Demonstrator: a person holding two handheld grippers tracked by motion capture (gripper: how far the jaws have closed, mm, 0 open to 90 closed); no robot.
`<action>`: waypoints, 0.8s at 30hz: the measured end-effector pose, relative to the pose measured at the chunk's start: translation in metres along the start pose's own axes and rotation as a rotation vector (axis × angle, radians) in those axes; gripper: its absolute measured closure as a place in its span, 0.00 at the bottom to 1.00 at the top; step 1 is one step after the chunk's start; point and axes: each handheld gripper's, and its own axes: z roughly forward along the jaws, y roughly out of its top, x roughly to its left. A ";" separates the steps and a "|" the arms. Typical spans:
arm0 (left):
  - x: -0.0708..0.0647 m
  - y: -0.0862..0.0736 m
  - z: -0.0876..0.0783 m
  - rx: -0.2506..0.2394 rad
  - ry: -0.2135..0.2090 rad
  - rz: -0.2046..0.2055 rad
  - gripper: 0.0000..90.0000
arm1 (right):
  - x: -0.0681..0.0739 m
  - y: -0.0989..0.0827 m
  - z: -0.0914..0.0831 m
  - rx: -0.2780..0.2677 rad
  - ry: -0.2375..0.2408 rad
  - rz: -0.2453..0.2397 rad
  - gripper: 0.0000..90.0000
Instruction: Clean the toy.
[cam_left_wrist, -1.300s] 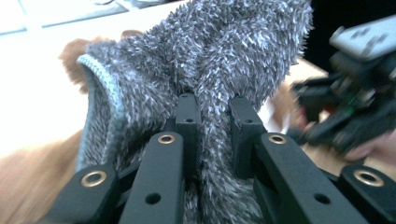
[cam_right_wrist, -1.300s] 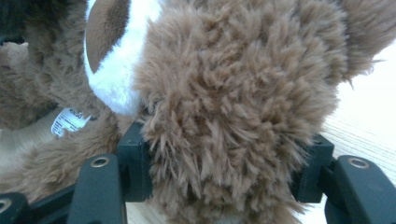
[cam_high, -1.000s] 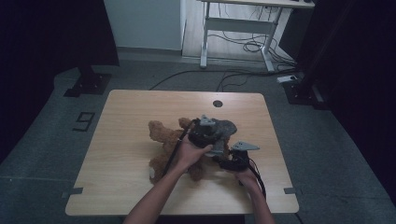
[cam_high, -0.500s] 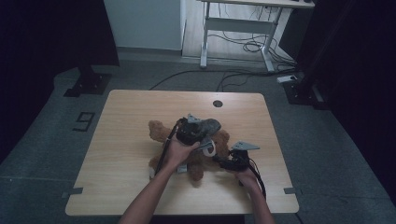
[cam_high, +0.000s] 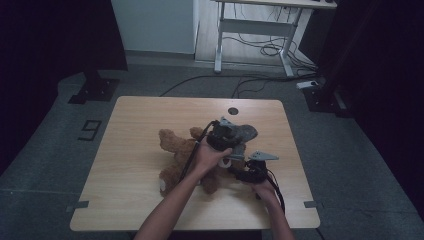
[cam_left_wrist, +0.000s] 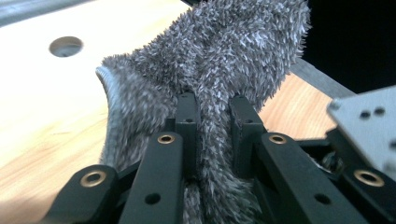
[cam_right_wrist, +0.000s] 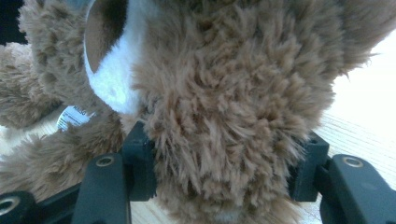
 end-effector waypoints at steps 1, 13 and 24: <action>-0.001 -0.004 0.012 0.042 0.037 0.026 0.85 | 0.000 0.000 0.000 0.000 0.001 0.002 0.45; 0.039 -0.032 -0.021 0.017 0.183 -0.016 0.85 | -0.002 0.001 0.001 0.023 0.004 0.042 0.45; 0.056 -0.059 -0.086 -0.055 0.217 -0.018 0.85 | -0.003 -0.001 0.002 0.029 0.010 0.049 0.46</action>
